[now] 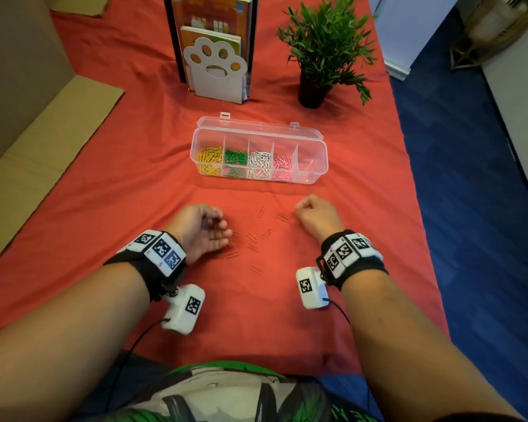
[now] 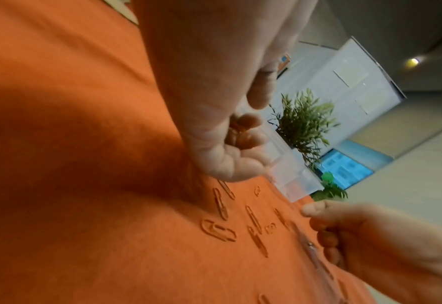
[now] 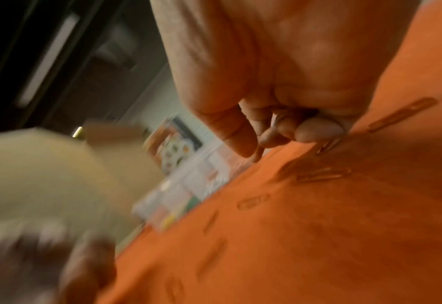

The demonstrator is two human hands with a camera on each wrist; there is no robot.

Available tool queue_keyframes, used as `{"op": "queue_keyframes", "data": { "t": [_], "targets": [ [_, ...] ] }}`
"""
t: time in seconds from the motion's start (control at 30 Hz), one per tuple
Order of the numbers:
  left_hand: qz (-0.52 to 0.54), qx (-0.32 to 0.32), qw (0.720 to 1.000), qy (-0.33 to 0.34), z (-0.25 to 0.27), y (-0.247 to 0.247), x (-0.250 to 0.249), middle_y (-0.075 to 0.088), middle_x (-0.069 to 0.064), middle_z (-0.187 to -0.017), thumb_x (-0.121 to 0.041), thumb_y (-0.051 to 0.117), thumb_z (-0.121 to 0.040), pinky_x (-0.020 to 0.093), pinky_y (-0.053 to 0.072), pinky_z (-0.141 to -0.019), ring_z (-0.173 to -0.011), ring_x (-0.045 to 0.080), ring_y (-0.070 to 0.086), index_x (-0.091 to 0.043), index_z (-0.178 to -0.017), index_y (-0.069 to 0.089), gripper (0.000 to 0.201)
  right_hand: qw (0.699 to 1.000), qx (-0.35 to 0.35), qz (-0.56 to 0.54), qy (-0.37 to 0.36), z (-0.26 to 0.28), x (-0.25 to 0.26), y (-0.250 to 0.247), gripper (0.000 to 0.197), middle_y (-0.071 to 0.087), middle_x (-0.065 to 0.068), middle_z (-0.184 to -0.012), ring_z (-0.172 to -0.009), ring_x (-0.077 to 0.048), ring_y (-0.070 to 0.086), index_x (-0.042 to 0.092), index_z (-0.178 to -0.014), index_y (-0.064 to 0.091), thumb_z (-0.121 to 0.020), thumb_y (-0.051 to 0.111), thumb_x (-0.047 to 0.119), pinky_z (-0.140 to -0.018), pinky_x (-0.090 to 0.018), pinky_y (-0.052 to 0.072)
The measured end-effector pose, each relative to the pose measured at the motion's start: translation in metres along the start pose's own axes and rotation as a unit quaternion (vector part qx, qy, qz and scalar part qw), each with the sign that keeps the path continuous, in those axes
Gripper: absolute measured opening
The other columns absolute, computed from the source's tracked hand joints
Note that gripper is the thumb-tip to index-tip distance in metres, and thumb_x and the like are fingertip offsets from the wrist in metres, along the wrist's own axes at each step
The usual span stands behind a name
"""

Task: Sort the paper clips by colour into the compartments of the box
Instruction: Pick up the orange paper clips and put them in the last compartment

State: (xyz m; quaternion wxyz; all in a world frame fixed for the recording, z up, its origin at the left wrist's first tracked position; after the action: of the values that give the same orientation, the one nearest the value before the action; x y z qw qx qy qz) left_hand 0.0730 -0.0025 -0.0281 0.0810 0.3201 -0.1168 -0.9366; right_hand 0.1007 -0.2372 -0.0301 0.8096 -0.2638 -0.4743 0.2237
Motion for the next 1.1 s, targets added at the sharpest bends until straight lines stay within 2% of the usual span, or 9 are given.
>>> {"op": "queue_keyframes", "data": {
  "t": [0.13,0.3,0.4,0.5,0.57,0.73,0.87,0.97,1.1],
  "targets": [
    [-0.143,-0.019,0.987,0.075,-0.001,0.003,0.004,0.041,-0.004,-0.052,-0.015,0.051,-0.088,0.014,0.037,-0.041,-0.044,0.009,0.04,-0.018,-0.068,0.051,0.021,0.97,-0.009,0.21,-0.121,0.007,0.007,0.025,0.018,0.052,-0.015,-0.108,-0.099,-0.029,0.052,0.005,-0.097,0.059,-0.084,0.056,0.017,-0.091,-0.032,0.044],
    [-0.61,-0.038,0.753,0.242,0.002,0.003,0.015,0.049,-0.006,-0.074,-0.027,0.074,-0.073,0.018,0.039,-0.065,-0.068,0.008,0.049,-0.018,-0.082,0.067,0.014,0.926,-0.032,0.331,-0.176,0.025,0.013,0.04,0.022,0.048,-0.015,-0.112,-0.104,-0.034,0.05,0.003,-0.11,0.051,-0.09,0.044,0.011,-0.087,-0.042,0.044],
    [-0.665,-0.046,0.695,0.268,0.004,0.004,0.022,0.054,0.002,-0.087,-0.026,0.072,-0.074,0.022,0.039,-0.075,-0.085,0.021,0.057,-0.015,-0.09,0.067,0.02,0.94,0.005,0.285,-0.186,0.031,0.015,0.043,0.018,0.052,-0.015,-0.109,-0.101,-0.032,0.051,0.005,-0.105,0.052,-0.091,0.041,0.009,-0.086,-0.039,0.043],
    [-0.676,-0.035,0.678,0.288,0.005,0.007,0.025,0.064,0.009,-0.096,-0.016,0.065,-0.079,0.028,0.043,-0.08,-0.092,0.027,0.06,-0.013,-0.093,0.065,0.014,0.993,0.053,0.047,-0.097,0.031,0.009,0.042,0.018,0.058,-0.005,-0.098,-0.086,-0.02,0.053,0.015,-0.097,0.054,-0.091,0.04,0.004,-0.075,-0.026,0.039],
    [-0.671,-0.029,0.684,0.284,0.003,0.006,0.025,0.065,0.009,-0.098,-0.014,0.06,-0.081,0.031,0.044,-0.083,-0.095,0.028,0.06,-0.012,-0.094,0.062,0.014,0.988,0.083,-0.13,-0.018,0.035,0.004,0.042,0.028,0.054,0.001,-0.085,-0.069,-0.011,0.048,0.016,-0.101,0.057,-0.093,0.036,0.0,-0.063,-0.023,0.041],
    [-0.674,-0.046,0.682,0.278,0.002,0.003,0.024,0.062,0.011,-0.101,-0.019,0.061,-0.082,0.032,0.044,-0.085,-0.096,0.03,0.058,-0.011,-0.097,0.061,0.017,0.863,0.138,-0.474,0.109,0.048,0.003,0.036,0.022,0.048,-0.003,-0.07,-0.06,-0.013,0.048,0.01,-0.08,0.052,-0.094,0.037,0.003,-0.051,-0.021,0.041],
    [-0.7,-0.07,0.658,0.269,0.005,0.003,0.026,0.06,0.011,-0.1,-0.022,0.061,-0.083,0.036,0.046,-0.083,-0.095,0.031,0.058,-0.011,-0.093,0.06,0.015,0.931,0.124,-0.333,0.085,0.044,0.003,0.04,0.024,0.046,0.001,-0.069,-0.056,-0.008,0.041,0.016,-0.078,0.055,-0.091,0.044,0.0,-0.048,-0.019,0.038],
    [-0.714,-0.068,0.646,0.261,0.006,0.004,0.03,0.06,0.011,-0.101,-0.022,0.057,-0.086,0.038,0.048,-0.083,-0.097,0.031,0.058,-0.012,-0.093,0.059,0.012,0.932,0.145,-0.317,0.1,0.045,0.004,0.049,0.027,0.047,0.0,-0.07,-0.058,-0.008,0.043,0.015,-0.079,0.054,-0.093,0.04,-0.002,-0.049,-0.019,0.037],
    [-0.729,-0.076,0.625,0.268,0.006,0.003,0.032,0.057,0.01,-0.101,-0.026,0.055,-0.086,0.042,0.049,-0.083,-0.097,0.032,0.058,-0.012,-0.098,0.055,0.018,0.992,0.063,-0.112,0.014,0.039,0.007,0.046,0.02,0.058,0.0,-0.081,-0.072,-0.016,0.054,0.018,-0.08,0.06,-0.089,0.047,0.006,-0.068,-0.026,0.045]
  ]
}}
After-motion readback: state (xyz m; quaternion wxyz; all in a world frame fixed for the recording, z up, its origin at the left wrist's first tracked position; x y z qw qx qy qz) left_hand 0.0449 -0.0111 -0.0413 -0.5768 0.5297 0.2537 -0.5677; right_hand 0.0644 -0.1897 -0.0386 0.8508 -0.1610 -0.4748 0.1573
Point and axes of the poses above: each hand's wrist, its own z-axis away from the middle knuckle, its own y-axis out of the palm, x = y × z, the point moved 4 cm from there along -z, towards the middle knuckle
